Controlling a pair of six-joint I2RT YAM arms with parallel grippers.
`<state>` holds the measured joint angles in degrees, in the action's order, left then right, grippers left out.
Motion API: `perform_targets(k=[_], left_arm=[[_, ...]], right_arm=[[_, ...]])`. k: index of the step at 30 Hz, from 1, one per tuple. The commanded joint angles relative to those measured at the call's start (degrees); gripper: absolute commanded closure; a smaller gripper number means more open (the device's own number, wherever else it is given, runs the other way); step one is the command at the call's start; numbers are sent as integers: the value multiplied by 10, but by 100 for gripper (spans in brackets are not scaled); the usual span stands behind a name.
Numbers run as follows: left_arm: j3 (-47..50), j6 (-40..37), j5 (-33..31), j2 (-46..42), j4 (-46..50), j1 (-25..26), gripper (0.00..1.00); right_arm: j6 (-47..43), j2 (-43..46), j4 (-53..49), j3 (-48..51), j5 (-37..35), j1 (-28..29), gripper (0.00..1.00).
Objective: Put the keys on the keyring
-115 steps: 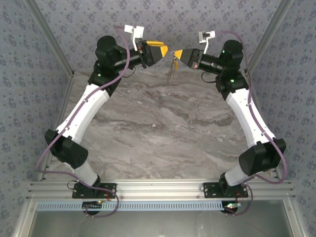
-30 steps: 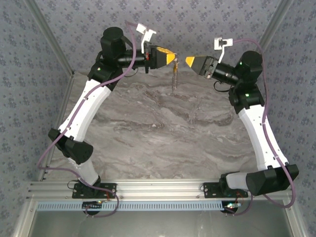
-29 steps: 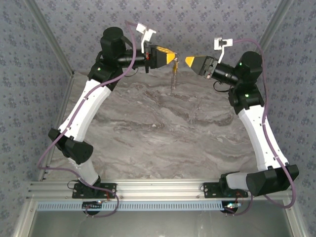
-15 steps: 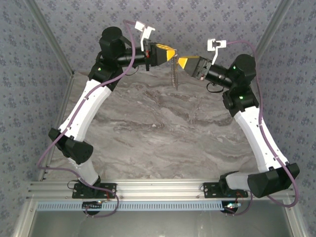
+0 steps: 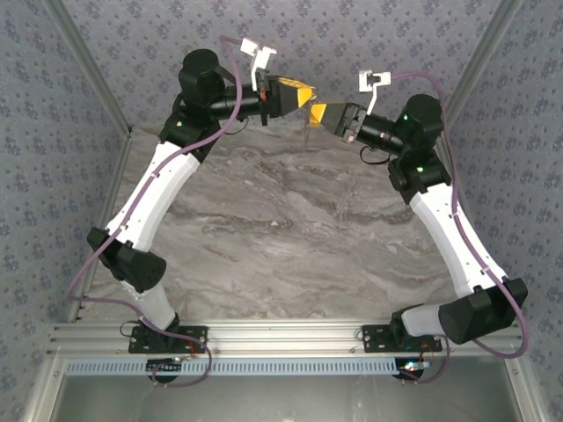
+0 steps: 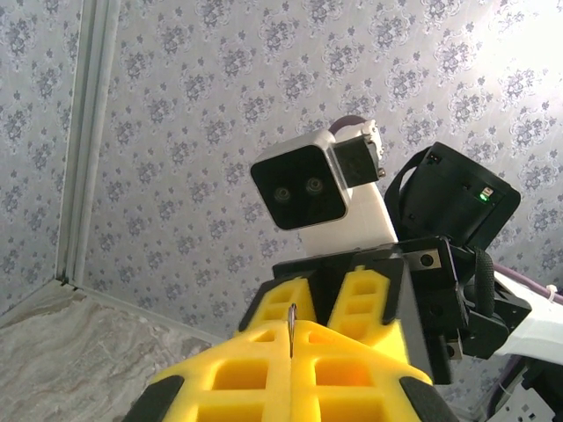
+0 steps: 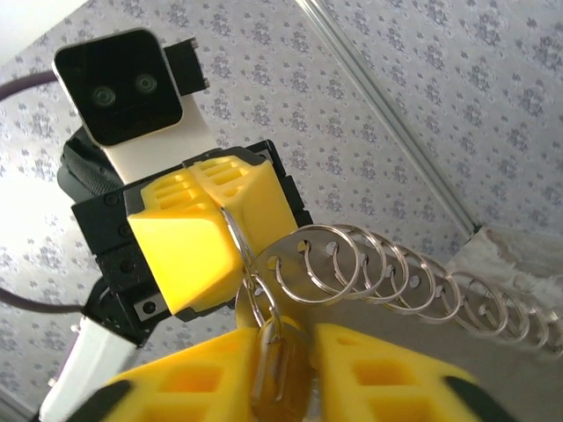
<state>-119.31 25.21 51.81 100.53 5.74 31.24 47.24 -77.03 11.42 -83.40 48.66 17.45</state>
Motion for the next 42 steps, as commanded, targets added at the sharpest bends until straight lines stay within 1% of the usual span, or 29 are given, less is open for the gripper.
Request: perform_targets(k=[1, 4, 6, 8, 13, 17, 21, 22, 23, 24, 25, 26, 28, 32, 35, 37, 42], left_arm=[[4, 14, -1, -22, -47, -3, 100], [15, 26, -9, -27, -66, -6, 100], [29, 42, -19, -34, -93, -9, 100], [48, 67, -27, -38, -130, -12, 100], [72, 106, -41, -43, -184, -13, 100], [92, 122, -45, -45, -206, -12, 100], [99, 124, -49, -48, -211, -10, 100], [101, 126, -51, -49, -212, -10, 100], [103, 126, -53, -50, -212, -9, 100], [104, 127, -56, -50, -214, -10, 100], [107, 130, -59, -52, -218, -10, 100], [110, 130, -63, -52, -220, -10, 100], [114, 131, -70, -54, -223, -10, 100], [118, 140, -76, -55, -234, -12, 100], [119, 148, -81, -54, -242, -12, 100], [121, 152, -82, -54, -250, -12, 100], [122, 171, -81, -50, -272, -13, 100]], right_arm=[[-2, 4, 6, -1, 0, 2, 84], [-4, 4, 5, 0, 5, 3, 96], [-4, 4, 4, 1, 11, 5, 100], [-3, 2, 4, 1, 17, 9, 100], [-1, -15, 5, -14, 32, 30, 100], [-1, -37, 0, -32, 43, 52, 100], [0, -40, -3, -33, 39, 53, 100], [2, -39, -3, -31, 37, 50, 98], [3, -35, -3, -28, 35, 44, 92], [5, -33, -2, -24, 33, 39, 84], [8, -26, 1, -18, 31, 32, 74], [11, -18, 4, -11, 30, 24, 68], [17, -2, 7, 2, 30, 6, 60], [26, 35, 9, 24, 33, -33, 55], [37, 48, 18, 21, 30, -57, 52], [44, 46, 27, 9, 26, -65, 52], [55, 16, 62, -30, -7, -64, 51]])
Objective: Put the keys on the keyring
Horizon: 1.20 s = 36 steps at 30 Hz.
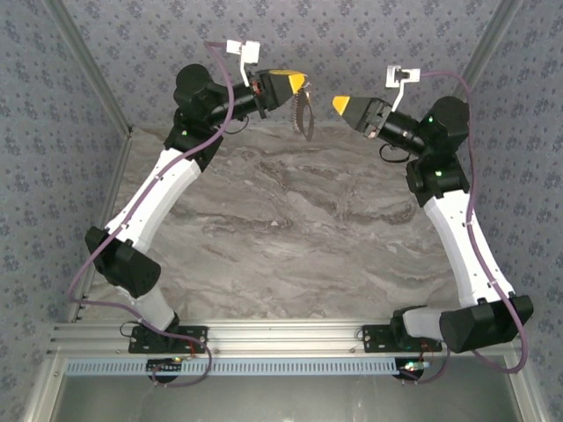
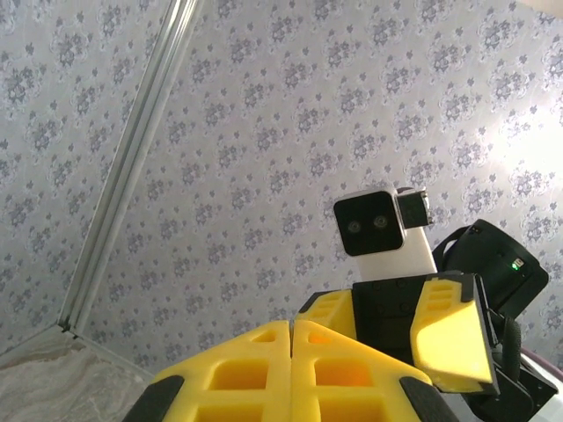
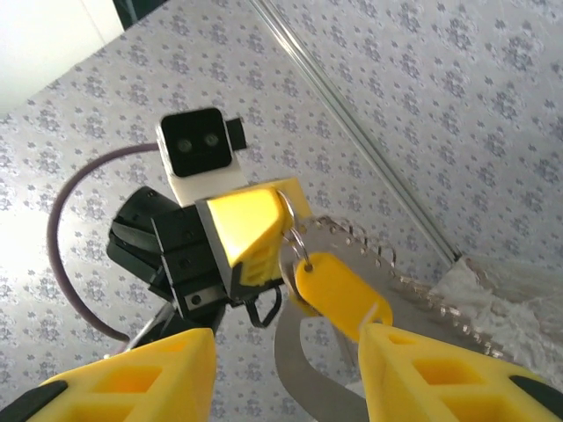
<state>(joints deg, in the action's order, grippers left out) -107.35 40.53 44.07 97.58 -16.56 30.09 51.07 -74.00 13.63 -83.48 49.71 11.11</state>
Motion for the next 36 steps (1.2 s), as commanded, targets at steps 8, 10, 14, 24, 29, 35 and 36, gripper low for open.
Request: perform_targets(k=[8, 10, 14, 24, 29, 35, 36], left_arm=[[-1, 47, 0, -11, -76, -2, 100], [-2, 48, 0, -9, -76, 0, 100], [-2, 49, -1, -7, -77, 0, 100], [1, 49, -4, -5, -76, 2, 100], [-1, 49, -2, -2, -77, 3, 100], [1, 39, -7, -5, -62, 2, 100], [2, 37, -7, -6, -59, 2, 100]], right_arm=[[42, -74, 91, -69, -35, 13, 58], [43, -84, 95, -75, -36, 22, 60], [42, -107, 99, -94, -35, 50, 66], [37, -112, 99, -104, -36, 73, 64], [42, -119, 110, -109, -39, 75, 64], [39, -96, 106, -83, -47, 74, 59], [38, -89, 105, -75, -50, 74, 59]])
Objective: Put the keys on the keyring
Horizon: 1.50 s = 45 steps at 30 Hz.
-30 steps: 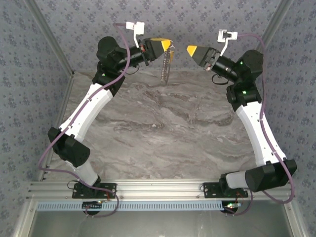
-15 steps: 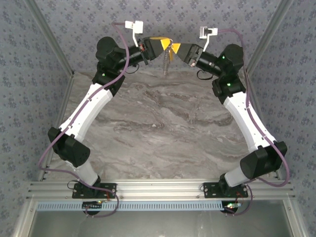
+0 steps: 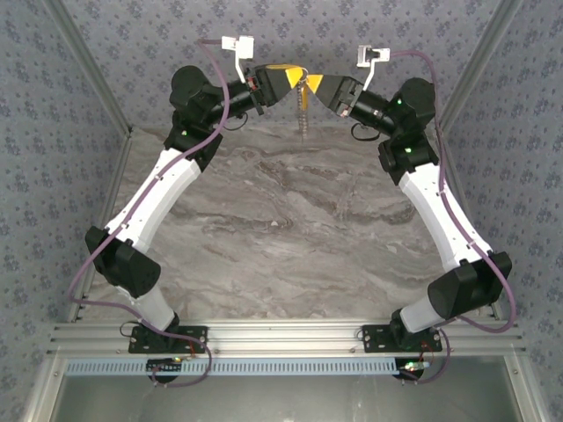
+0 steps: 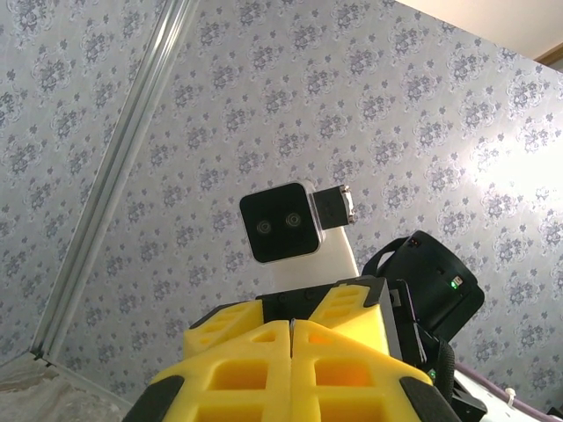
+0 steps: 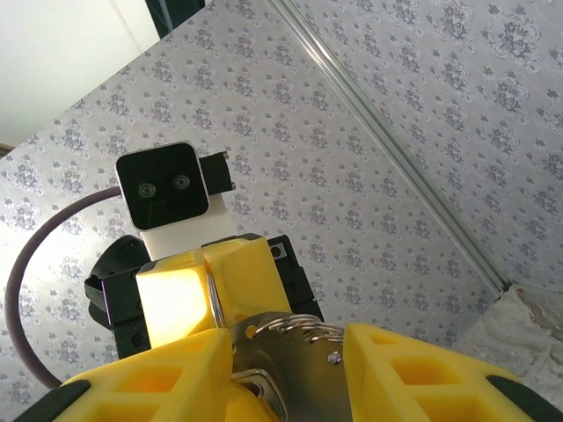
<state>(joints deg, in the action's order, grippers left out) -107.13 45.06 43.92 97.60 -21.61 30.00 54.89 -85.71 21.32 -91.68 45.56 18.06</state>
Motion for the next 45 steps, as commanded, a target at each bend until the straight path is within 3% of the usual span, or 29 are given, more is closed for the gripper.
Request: perform_targets(k=[1, 9, 14, 22, 27, 31, 36, 39, 45], left_arm=[[0, -11, -6, -8, -7, 4, 100], [3, -15, -3, -11, -2, 4, 100], [5, -15, -2, -11, -3, 3, 100], [6, -11, 0, -10, -10, 7, 100], [7, -11, 1, -11, -9, 7, 100], [7, -10, 6, -10, -11, 9, 100], [8, -8, 8, -10, -12, 10, 100], [6, -13, 6, -11, -4, 10, 100], [-13, -81, 16, -24, 81, -2, 64]], right_arm=[[0, 33, 28, 12, -11, 4, 59], [1, 40, 38, 21, -22, 5, 71], [7, 31, 46, 15, -23, 10, 67], [7, 10, 46, -4, -23, 14, 69], [8, 8, 44, -2, -21, 14, 79], [11, 5, 49, -3, -20, 14, 79], [10, 5, 46, -7, -11, 14, 100], [8, 7, 37, -5, -3, 8, 100], [-50, 27, -66, -17, 39, -20, 100]])
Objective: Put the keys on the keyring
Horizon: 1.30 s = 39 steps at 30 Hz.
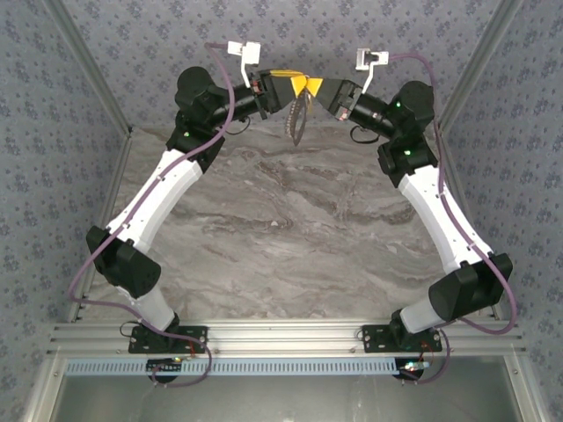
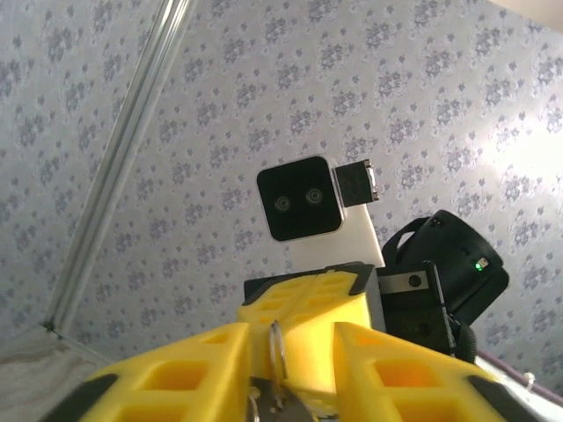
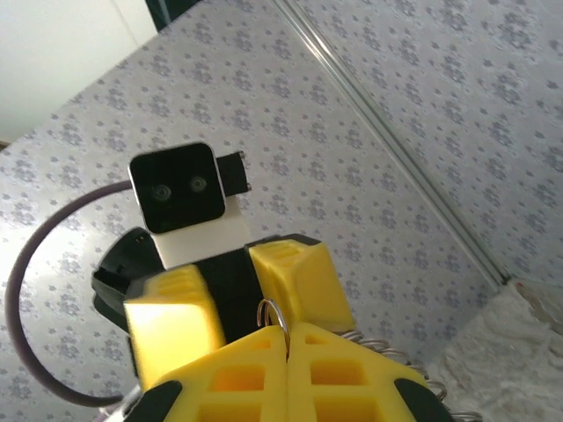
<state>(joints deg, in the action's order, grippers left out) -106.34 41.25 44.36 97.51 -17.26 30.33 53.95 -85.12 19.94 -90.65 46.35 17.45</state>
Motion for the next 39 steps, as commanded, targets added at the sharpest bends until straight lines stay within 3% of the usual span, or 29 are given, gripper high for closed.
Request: perform_targets(k=[1, 5, 13, 18, 39], left_arm=[[-25, -57, 17, -26, 54, -9, 60], [-65, -114, 44, -21, 136, -16, 53], [-174, -240, 99, 20, 336, -17, 52], [-227, -266, 135, 48, 403, -16, 57], [-235, -275, 165, 67, 422, -2, 66]], right_arm=[[-62, 25, -86, -32, 40, -19, 100], [-149, 26, -211, -69, 80, -31, 100], [-294, 18, -400, -133, 102, -44, 100], [-308, 16, -420, -148, 112, -41, 100], [-303, 8, -411, -160, 104, -15, 100]])
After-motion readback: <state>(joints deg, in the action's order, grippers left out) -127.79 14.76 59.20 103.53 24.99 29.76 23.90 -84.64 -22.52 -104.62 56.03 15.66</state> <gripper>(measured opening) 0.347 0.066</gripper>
